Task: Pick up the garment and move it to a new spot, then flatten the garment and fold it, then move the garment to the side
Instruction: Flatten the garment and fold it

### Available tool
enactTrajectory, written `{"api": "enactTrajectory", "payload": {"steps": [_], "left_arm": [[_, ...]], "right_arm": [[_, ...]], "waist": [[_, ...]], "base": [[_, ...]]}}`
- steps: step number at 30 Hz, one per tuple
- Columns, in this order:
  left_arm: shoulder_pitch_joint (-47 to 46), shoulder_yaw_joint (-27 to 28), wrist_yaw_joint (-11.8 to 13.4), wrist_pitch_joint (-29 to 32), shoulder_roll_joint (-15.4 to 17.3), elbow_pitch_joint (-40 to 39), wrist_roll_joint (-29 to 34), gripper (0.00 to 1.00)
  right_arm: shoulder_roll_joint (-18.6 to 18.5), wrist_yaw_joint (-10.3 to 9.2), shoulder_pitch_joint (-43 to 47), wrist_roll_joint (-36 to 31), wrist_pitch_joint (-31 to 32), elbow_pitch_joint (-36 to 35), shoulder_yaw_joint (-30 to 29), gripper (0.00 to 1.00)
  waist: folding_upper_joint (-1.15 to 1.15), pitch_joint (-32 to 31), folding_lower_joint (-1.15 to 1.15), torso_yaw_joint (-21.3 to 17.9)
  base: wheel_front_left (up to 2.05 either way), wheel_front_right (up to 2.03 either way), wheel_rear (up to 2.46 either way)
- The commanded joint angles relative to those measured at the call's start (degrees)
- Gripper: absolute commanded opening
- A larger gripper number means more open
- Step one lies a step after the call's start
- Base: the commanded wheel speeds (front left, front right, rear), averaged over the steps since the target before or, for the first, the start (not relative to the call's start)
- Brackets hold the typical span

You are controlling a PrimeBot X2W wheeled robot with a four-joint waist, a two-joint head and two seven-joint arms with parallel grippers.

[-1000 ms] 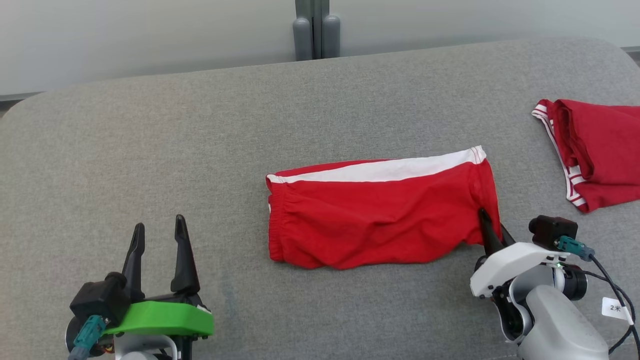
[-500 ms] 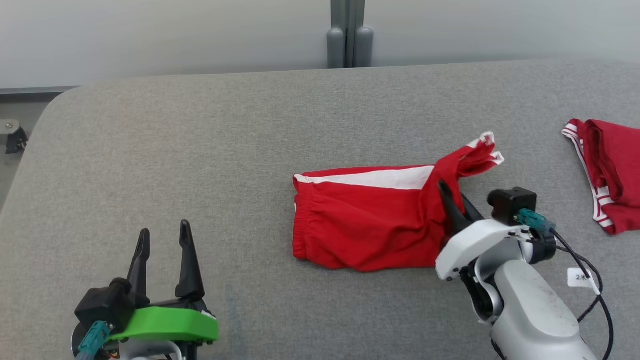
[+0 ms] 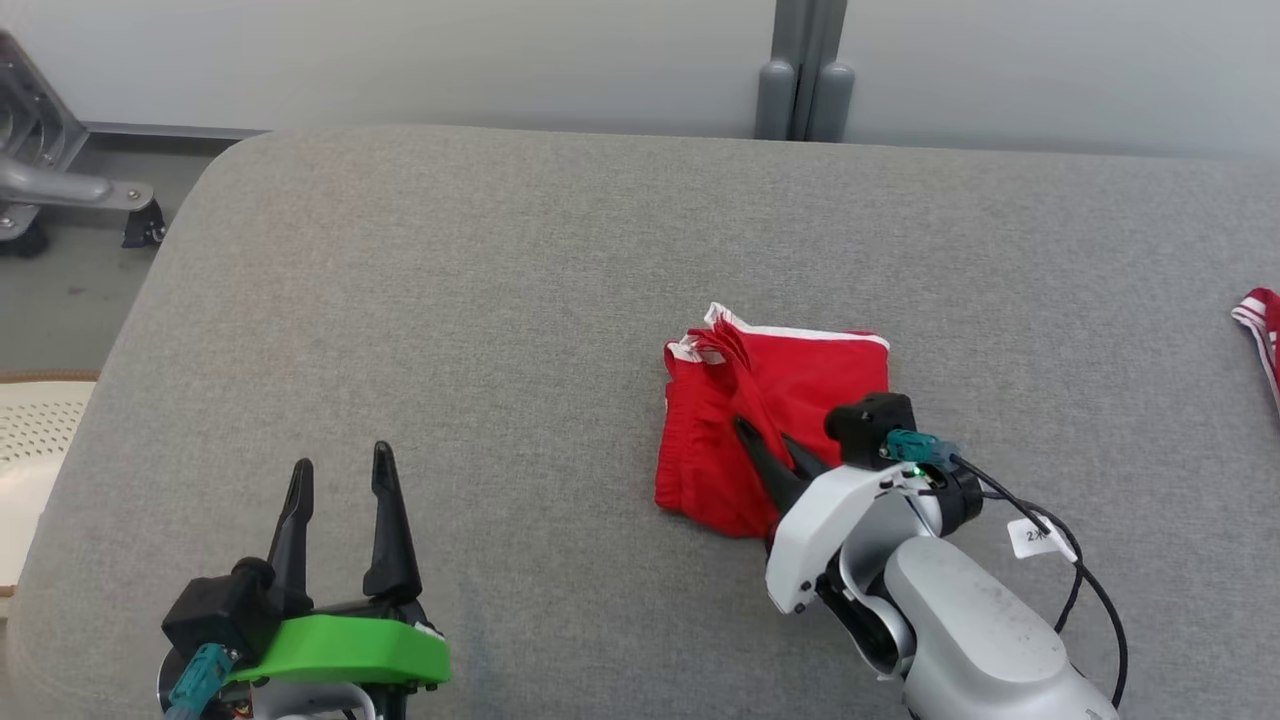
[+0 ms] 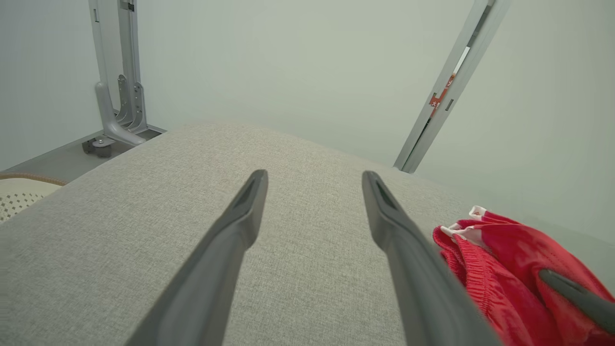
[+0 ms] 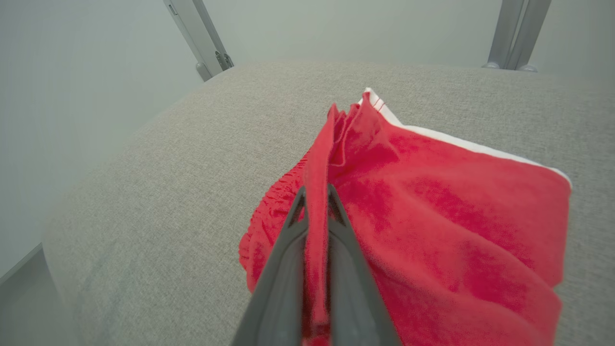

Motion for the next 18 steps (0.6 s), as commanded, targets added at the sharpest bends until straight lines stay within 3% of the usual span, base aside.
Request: {"api": "enactTrajectory", "payload": {"steps": [1,10,11,12,13,14,18], "left_arm": [[0.0,0.2,0.0,-0.2,-0.1,0.0,-0.2,1.0],[-0.4,0.5,-0.1,-0.4,-0.3,0.3,-0.2,1.0],[-0.5,0.5,-0.1,-0.5,-0.3,0.3,-0.1,1.0],[-0.5,0.5,-0.1,-0.5,-0.4,0.3,-0.1,1.0],[-0.5,0.5,-0.1,-0.5,-0.4,0.4,-0.1,1.0],[-0.5,0.5,-0.2,-0.5,-0.4,0.4,-0.1,1.0],[-0.5,0.5,-0.2,-0.6,-0.5,0.6,0.0,1.0]], "right_arm": [[-0.2,-0.05,-1.2,0.7,-0.5,0.5,0.7,0.0],[-0.1,-0.05,-3.9,1.6,-1.0,4.2,7.4,0.0],[-0.1,-0.05,-4.1,1.5,-1.4,4.3,8.0,0.31],[-0.1,-0.05,-4.3,1.5,-1.6,4.3,8.5,0.43],[-0.1,-0.05,-4.5,1.2,-2.1,4.0,9.1,0.96],[-0.1,-0.05,-4.5,0.9,-2.4,3.7,9.6,1.0],[-0.1,-0.05,-4.7,-0.5,-3.5,1.3,12.1,1.0]], "waist": [[0.0,0.4,0.0,1.1],[0.0,0.8,0.0,1.2],[0.0,0.8,0.0,1.1],[0.0,0.8,0.0,0.9],[0.0,0.8,0.0,0.7],[0.0,0.8,0.0,0.4],[0.0,0.5,0.0,-0.9]], "base": [[0.0,0.0,0.0],[0.0,0.0,0.0],[0.0,0.0,0.0],[0.0,0.0,0.0],[0.0,0.0,0.0],[0.0,0.0,0.0],[0.0,0.0,0.0]]}}
